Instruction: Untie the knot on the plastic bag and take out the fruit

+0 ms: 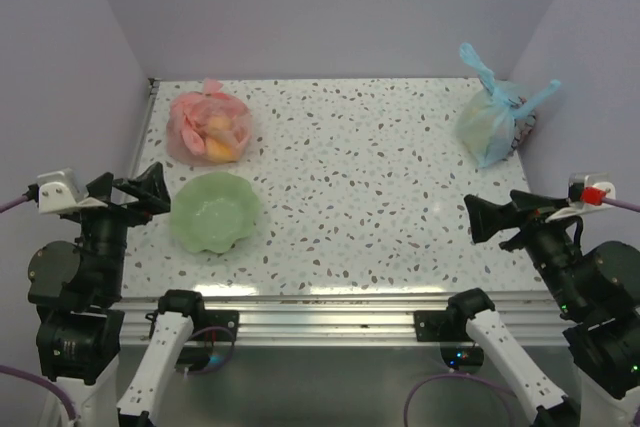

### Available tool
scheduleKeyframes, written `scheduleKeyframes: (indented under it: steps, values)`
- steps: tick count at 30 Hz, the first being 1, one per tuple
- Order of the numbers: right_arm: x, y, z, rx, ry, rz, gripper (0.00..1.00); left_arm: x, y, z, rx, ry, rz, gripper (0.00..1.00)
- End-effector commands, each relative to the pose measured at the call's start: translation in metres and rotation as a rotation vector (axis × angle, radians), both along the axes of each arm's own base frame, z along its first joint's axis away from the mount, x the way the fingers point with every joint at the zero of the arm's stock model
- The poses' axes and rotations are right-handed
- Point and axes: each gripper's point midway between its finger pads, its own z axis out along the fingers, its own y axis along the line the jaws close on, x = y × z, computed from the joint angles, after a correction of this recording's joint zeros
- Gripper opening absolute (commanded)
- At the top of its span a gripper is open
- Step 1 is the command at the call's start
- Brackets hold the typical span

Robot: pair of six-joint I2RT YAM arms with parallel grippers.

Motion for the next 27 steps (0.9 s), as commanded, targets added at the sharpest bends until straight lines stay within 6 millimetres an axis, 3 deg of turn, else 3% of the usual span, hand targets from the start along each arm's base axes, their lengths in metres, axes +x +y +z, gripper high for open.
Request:
scheduleKeyframes:
  steps: [1,8,13,19,20,25,26,27]
  values:
    - [0.005,0.012,-0.009,0.017,0.068,0.047,0.99,0.008,-0.001,-0.006,-0.043,0.020,0.006,1.00]
    - [0.006,0.023,-0.034,0.040,0.168,0.082,0.99,0.042,-0.013,-0.039,-0.127,0.155,-0.030,1.00]
    - [0.001,0.031,-0.040,0.060,0.175,0.131,0.99,0.071,-0.017,-0.061,-0.155,0.263,-0.024,1.00]
    - [0.009,0.045,-0.050,0.065,0.206,0.188,0.99,0.131,-0.026,-0.081,-0.130,0.353,-0.043,1.00]
    - [0.011,0.046,-0.049,0.064,0.202,0.189,0.99,0.147,-0.026,-0.095,-0.121,0.397,-0.037,1.00]
    - [0.025,0.045,-0.048,0.032,0.221,0.168,0.99,0.209,-0.011,-0.125,-0.073,0.469,0.067,1.00]
    - [0.026,0.045,-0.044,0.026,0.214,0.168,0.99,0.227,-0.009,-0.141,-0.067,0.510,0.086,1.00]
    - [0.028,0.045,-0.044,0.015,0.217,0.165,0.99,0.240,-0.006,-0.141,-0.070,0.485,0.103,1.00]
